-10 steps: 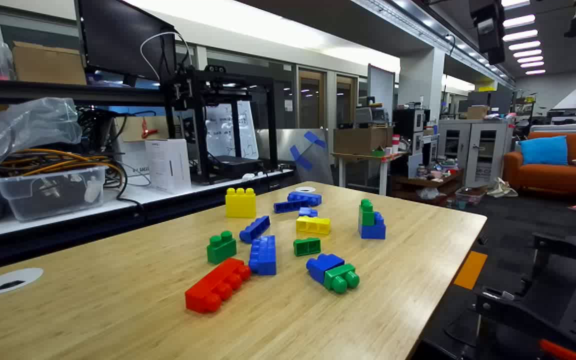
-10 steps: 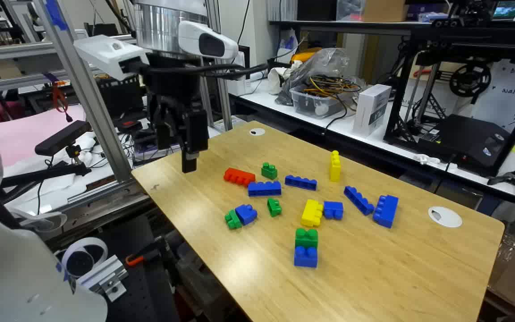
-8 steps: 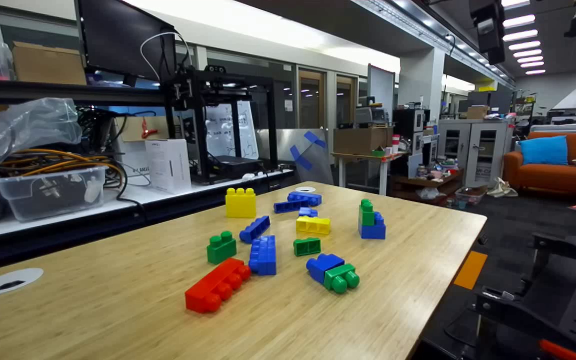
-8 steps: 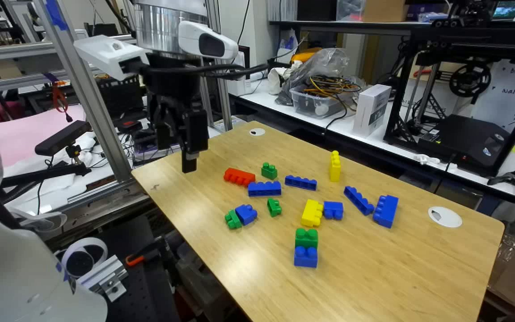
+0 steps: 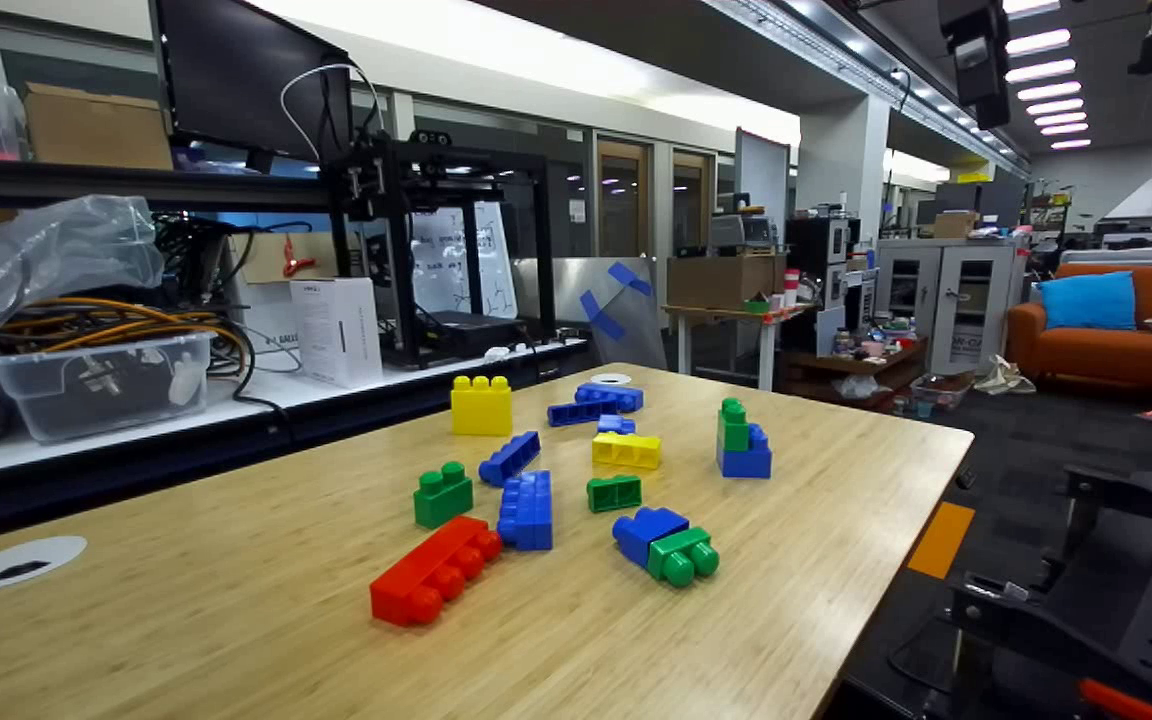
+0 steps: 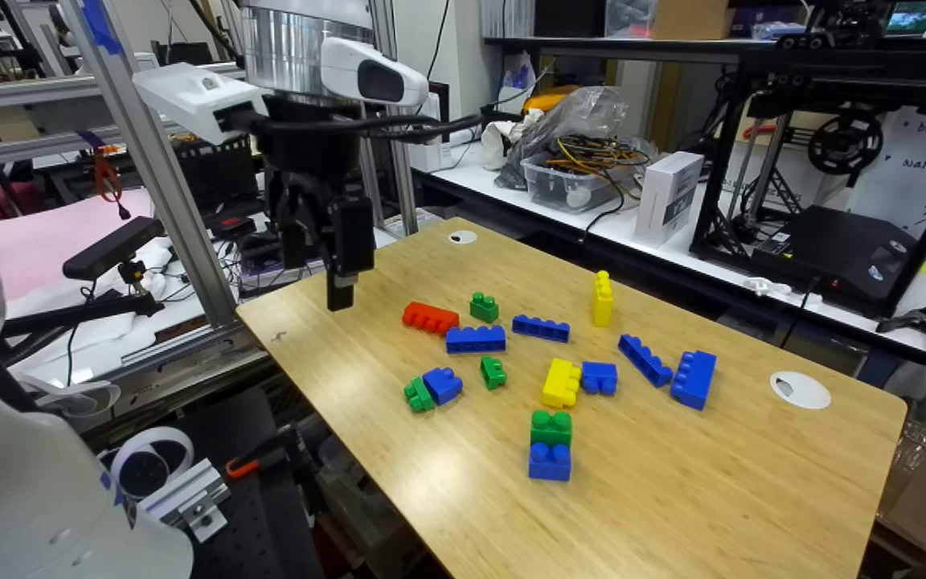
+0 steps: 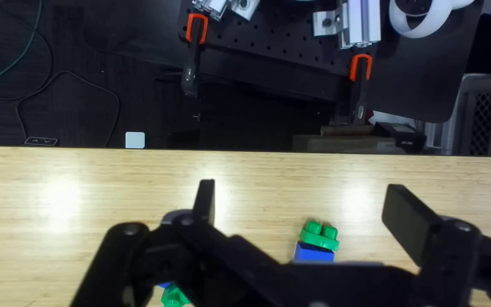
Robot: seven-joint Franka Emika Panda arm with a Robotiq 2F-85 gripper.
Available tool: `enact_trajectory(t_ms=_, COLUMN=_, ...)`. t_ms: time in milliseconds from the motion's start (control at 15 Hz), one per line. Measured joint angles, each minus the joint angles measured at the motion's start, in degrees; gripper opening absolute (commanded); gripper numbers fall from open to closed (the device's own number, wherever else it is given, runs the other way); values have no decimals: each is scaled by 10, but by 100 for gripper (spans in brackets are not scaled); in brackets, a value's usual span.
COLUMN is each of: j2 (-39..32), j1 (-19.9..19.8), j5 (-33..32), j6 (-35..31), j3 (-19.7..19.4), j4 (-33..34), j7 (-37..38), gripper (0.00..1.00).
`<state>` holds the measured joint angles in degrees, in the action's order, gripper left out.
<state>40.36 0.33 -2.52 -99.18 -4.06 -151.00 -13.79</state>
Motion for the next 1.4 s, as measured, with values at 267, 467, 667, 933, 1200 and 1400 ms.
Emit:
enact_trajectory(t_ms=267, j2=0, j1=0, j5=0, j6=0, j3=0, j4=0, j7=0, gripper=100)
enact_trajectory(t_ms=467, j2=-4, j1=0, j5=0, j6=-2, j3=0, j4=-2, j7=0, gripper=100)
enact_trajectory(t_ms=667, j2=-26, j1=0, j5=0, j6=-35, j3=-3, j4=-19, j7=0, gripper=100)
enact_trajectory(t_ms=933, j2=-70, j1=0, j5=7, j6=-154, j3=-12, j4=-52, j7=-3, gripper=100)
enact_trajectory(t_ms=1200, j2=-132, j1=2, j5=10, j6=-274, j3=-15, j4=-65, j7=-38, gripper=100)
enact_trajectory(t_ms=1400, j2=-189, j1=3, j5=8, j6=-351, j3=-21, j4=-62, j7=-95, gripper=100)
